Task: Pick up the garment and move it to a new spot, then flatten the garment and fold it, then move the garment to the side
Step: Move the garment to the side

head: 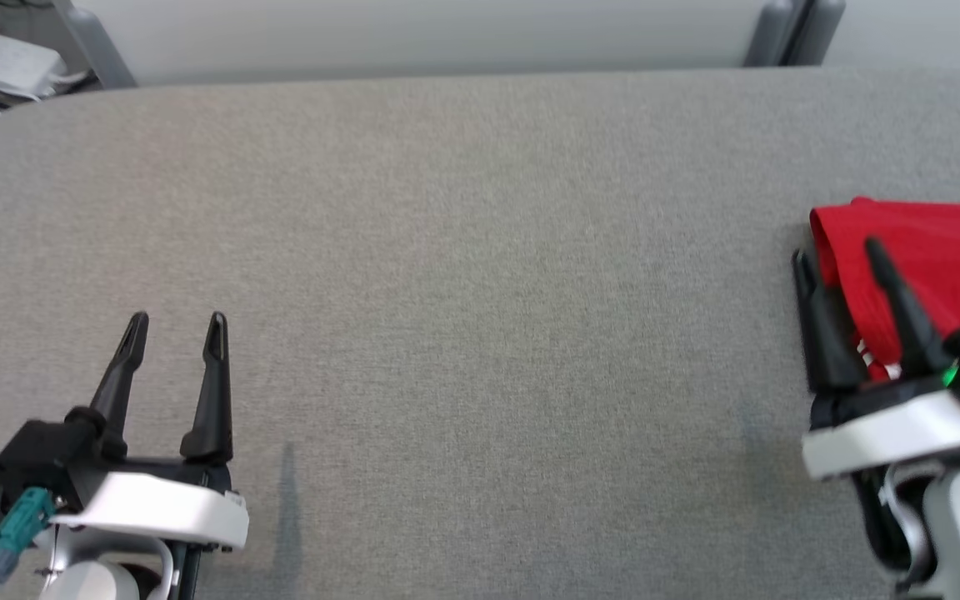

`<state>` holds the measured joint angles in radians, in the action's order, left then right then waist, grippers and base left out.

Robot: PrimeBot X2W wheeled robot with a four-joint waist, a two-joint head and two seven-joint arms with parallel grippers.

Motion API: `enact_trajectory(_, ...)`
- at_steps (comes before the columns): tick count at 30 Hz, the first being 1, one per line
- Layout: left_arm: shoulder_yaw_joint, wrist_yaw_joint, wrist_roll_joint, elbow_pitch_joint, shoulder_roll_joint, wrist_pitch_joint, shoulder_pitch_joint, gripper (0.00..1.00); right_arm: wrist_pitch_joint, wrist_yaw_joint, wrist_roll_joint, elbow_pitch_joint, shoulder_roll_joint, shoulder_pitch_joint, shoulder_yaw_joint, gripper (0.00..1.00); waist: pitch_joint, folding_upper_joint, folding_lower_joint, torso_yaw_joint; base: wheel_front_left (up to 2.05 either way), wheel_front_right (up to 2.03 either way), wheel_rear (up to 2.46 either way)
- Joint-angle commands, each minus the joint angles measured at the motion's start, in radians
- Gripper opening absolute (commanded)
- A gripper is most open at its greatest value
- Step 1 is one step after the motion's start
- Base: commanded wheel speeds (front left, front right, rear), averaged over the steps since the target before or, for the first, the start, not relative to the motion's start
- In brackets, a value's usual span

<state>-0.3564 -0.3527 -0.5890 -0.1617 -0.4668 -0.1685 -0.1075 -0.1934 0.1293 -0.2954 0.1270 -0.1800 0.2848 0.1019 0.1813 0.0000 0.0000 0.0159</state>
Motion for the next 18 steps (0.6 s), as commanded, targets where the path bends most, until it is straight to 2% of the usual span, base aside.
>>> enact_trajectory(1, 0.040, 0.005, -0.006, -0.010, -0.026, -0.013, -0.004, 1.00, 0.003, 0.001, 0.023, -0.043, 0.019, -0.060, 0.006, 1.00, -0.050, 0.0000, 0.0000, 0.021, 0.00, 0.00, 0.00)
enact_trajectory(8, 0.041, 0.012, -0.026, 0.012, -0.029, -0.027, 0.061, 1.00, 0.013, 0.001, 0.067, -0.076, 0.069, -0.209, -0.059, 1.00, -0.114, 0.0000, 0.0000, 0.011, 0.00, 0.00, 0.00)
enact_trajectory(18, 0.064, -0.002, -0.027, 0.031, -0.052, -0.046, 0.136, 1.00, 0.044, 0.001, 0.120, -0.128, 0.084, -0.323, -0.116, 1.00, -0.169, 0.0000, 0.0000, -0.008, 0.00, 0.00, 0.00)
